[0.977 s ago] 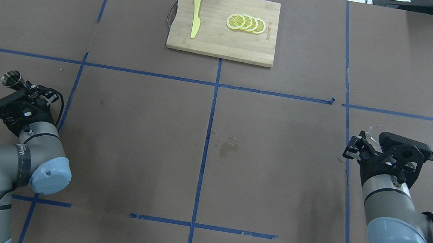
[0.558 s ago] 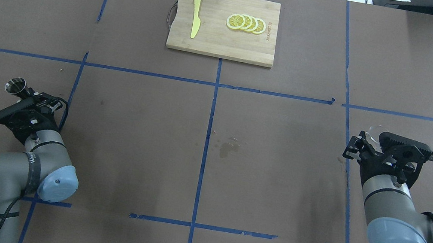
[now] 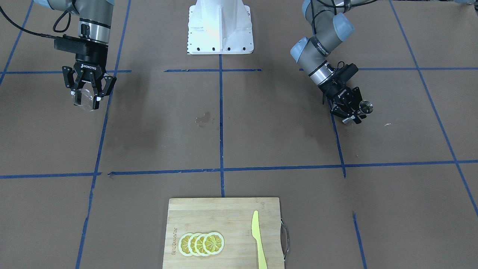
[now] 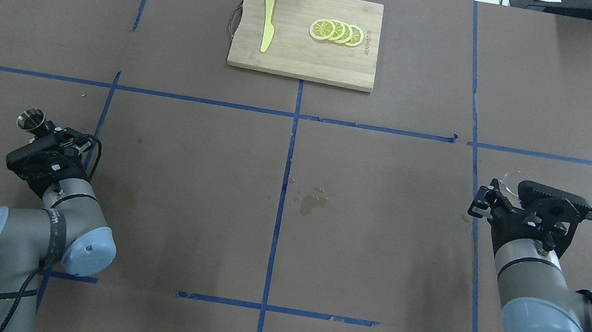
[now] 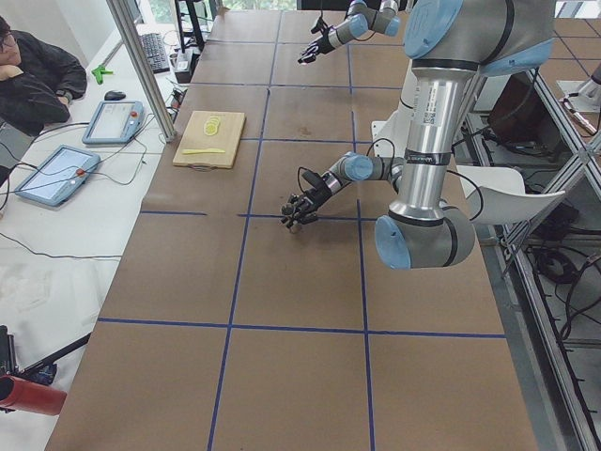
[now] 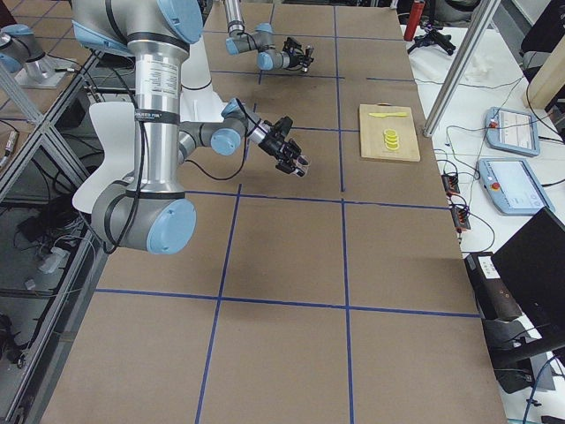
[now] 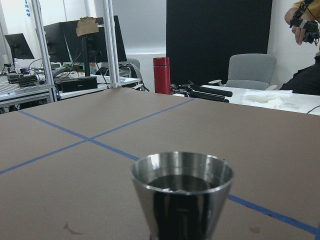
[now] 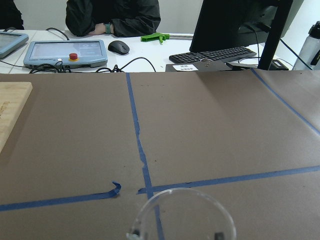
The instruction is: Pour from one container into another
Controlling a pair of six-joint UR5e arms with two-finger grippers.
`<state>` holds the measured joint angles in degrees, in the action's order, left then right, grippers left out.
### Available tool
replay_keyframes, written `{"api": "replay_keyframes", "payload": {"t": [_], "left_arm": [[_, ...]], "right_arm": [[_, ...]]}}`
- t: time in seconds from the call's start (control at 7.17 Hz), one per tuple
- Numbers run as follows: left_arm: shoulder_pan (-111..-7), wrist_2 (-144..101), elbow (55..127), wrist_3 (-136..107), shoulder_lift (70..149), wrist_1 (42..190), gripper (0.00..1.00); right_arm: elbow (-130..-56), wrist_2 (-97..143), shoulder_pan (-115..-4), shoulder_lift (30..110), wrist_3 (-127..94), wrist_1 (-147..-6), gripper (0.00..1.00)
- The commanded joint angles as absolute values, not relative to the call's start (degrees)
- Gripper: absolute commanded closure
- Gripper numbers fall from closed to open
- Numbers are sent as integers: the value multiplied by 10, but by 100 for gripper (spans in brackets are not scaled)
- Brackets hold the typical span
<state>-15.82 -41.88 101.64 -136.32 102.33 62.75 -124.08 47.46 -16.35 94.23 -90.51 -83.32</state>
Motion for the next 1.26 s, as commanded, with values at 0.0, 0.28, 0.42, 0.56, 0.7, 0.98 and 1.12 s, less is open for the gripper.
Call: {"api": "replay_keyframes", "payload": {"t": [0.0,0.28,0.42,0.56,0.7,0.98,1.12], "left_arm": [[-158,-421,1006,-1362,1027,618,46],[-158,-421,1006,-1361,1027,618,13],[-157,-421,1008,-1360,1028,618,0],[-158,-423,1015,-1358,1033,618,0],[-158,-428,1030,-1355,1035,618,0],[-149,-469,1055,-1354,1036,587,0],[-134,-484,1061,-1354,1036,570,0]], "right_arm": [[-1241,475,-163,942,-904,-833,100],[-1241,475,-163,942,-905,-833,100],[-1241,475,-162,942,-905,-834,100],[-1241,475,-162,943,-905,-833,100],[-1241,475,-163,943,-905,-834,100],[-1240,475,-161,944,-905,-834,100],[-1240,475,-159,947,-905,-834,100]]}}
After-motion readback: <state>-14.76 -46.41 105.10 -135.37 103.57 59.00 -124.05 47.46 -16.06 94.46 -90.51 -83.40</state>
